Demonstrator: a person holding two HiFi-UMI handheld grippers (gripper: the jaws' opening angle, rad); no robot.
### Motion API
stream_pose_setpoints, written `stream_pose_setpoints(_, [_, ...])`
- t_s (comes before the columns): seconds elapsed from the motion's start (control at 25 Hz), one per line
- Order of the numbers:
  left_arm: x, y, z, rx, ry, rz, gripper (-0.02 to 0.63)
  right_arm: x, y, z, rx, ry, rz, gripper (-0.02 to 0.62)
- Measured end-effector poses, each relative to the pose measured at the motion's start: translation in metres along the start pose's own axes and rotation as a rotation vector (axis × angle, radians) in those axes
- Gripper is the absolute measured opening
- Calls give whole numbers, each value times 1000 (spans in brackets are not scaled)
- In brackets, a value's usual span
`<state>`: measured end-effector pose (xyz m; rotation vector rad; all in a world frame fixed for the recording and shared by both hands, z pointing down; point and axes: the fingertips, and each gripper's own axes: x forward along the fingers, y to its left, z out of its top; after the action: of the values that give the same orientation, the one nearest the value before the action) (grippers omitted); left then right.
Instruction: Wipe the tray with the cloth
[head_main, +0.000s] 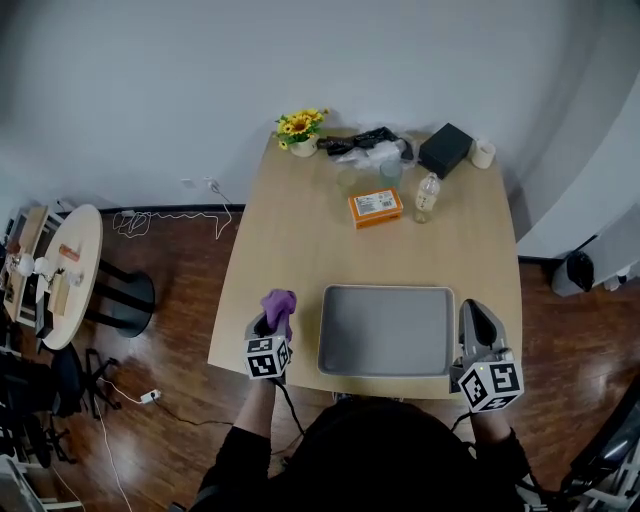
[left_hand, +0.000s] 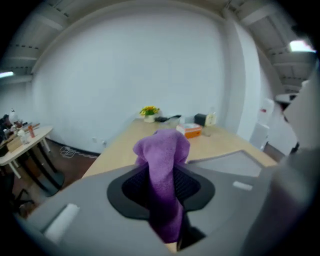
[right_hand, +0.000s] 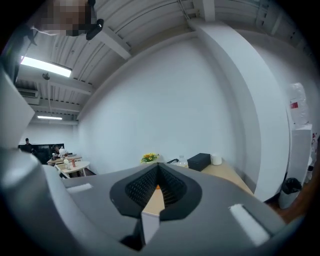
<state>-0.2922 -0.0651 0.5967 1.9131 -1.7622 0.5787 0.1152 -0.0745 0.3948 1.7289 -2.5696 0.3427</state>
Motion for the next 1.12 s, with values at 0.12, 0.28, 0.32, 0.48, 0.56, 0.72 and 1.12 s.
stream_pose_setpoints(0.12, [30,31,-65,-86,172,21,94,-2,5,-2,0,12,6,0])
stream_pose_setpoints(0.28, [47,37,-105,-233,271,19,178,-4,7,-8,0,32,3,0])
stream_pose_setpoints(0.32, [44,39,-103,-240,268,30,221,-4,9,-9,0,37,5,0])
stream_pose_setpoints(0.48, [10,25,-29,-213,93,6,249,-3,12,-10,6,50,16,0])
stream_pose_setpoints(0.56, [-17,-14,30,-217,-44,-120,232,-1,15,-14,13,50,31,1])
stream_pose_setpoints(0.72, [-81,-121,121,-87,-255,-409,115,4,35,-12,16,42,75,1])
stream_pose_setpoints(1.12, [-132,-200,147,83,-406,-435,112,-4,52,12,2,-35,104,0])
